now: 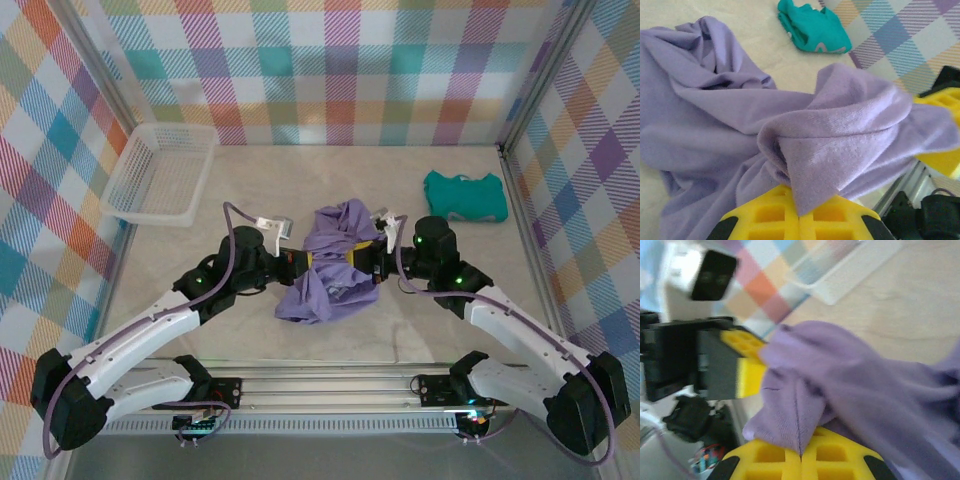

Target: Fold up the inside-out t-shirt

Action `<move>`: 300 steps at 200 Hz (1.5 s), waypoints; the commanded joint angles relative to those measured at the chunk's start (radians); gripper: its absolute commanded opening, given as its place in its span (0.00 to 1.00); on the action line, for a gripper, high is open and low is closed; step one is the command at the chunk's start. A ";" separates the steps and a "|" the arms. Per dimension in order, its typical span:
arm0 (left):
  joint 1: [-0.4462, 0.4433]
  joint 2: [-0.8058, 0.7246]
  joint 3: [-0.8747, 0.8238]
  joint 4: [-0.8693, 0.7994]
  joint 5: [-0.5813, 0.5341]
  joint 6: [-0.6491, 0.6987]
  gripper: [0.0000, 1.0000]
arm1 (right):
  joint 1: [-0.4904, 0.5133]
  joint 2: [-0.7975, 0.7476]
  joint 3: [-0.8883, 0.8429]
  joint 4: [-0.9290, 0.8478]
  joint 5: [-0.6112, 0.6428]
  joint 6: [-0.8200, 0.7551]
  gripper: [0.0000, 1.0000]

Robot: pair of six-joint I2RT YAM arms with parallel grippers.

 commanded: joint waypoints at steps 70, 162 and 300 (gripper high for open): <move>-0.061 -0.100 0.056 -0.172 -0.119 0.220 0.61 | -0.060 0.092 0.056 0.099 -0.331 0.014 0.00; -0.132 0.025 0.119 -0.069 -0.120 0.262 0.45 | -0.073 0.101 0.085 0.030 -0.367 -0.024 0.00; 0.000 -0.064 0.065 0.055 0.312 0.201 0.00 | 0.032 -0.082 0.180 -0.419 0.044 -0.390 0.48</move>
